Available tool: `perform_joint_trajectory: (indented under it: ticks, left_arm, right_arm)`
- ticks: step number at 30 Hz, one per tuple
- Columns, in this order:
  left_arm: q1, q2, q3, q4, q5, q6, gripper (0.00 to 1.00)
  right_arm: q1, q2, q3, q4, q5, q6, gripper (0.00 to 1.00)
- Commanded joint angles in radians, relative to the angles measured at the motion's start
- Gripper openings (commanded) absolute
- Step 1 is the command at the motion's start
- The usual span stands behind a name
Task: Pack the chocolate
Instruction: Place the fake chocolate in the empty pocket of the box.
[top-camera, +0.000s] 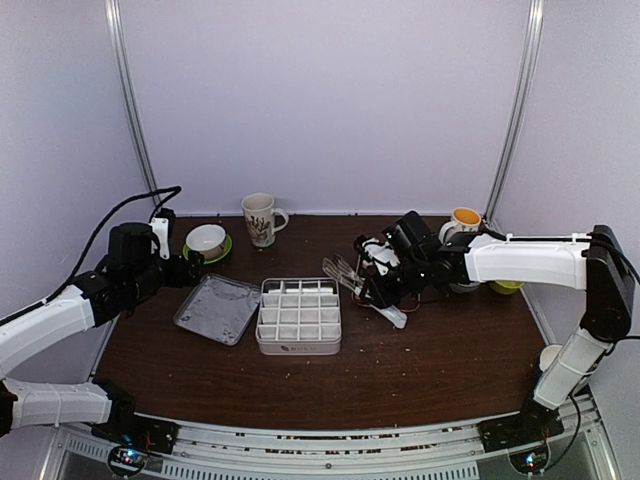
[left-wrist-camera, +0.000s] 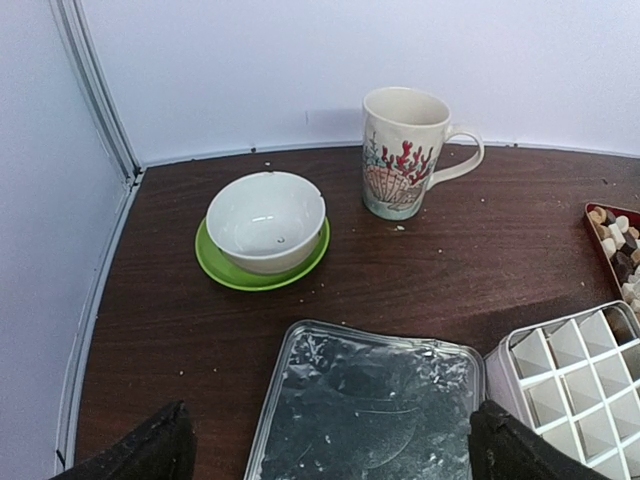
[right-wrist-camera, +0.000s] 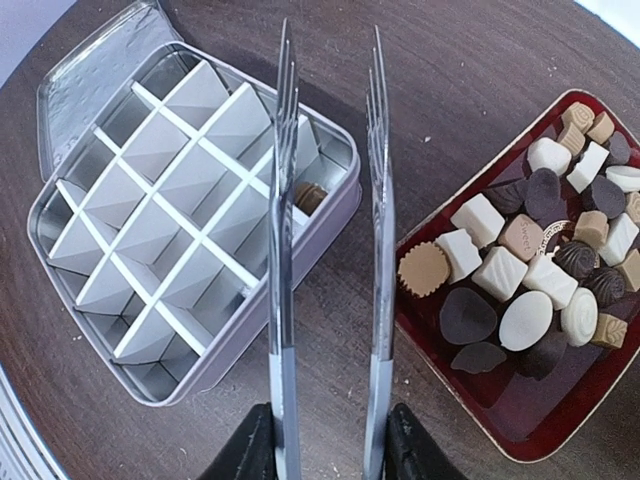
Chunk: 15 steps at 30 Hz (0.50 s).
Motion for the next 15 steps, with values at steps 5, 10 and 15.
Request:
perform_joint_trajectory:
  ticks: [5,10,15]
  left_arm:
    - [0.009,-0.002,-0.002,0.043,-0.001,0.023,0.98]
    - [0.037,-0.003,-0.022,0.073,0.012,0.036,0.98]
    - [0.161,-0.014,-0.055,0.143,0.079,0.041,0.98]
  right_arm:
    - [-0.008,-0.067,-0.006,0.061,0.022,-0.006,0.36]
    - [-0.036,-0.119,-0.052,0.094,0.024,0.026,0.34]
    - [-0.087,-0.181,-0.111,0.122,0.011,0.053,0.33]
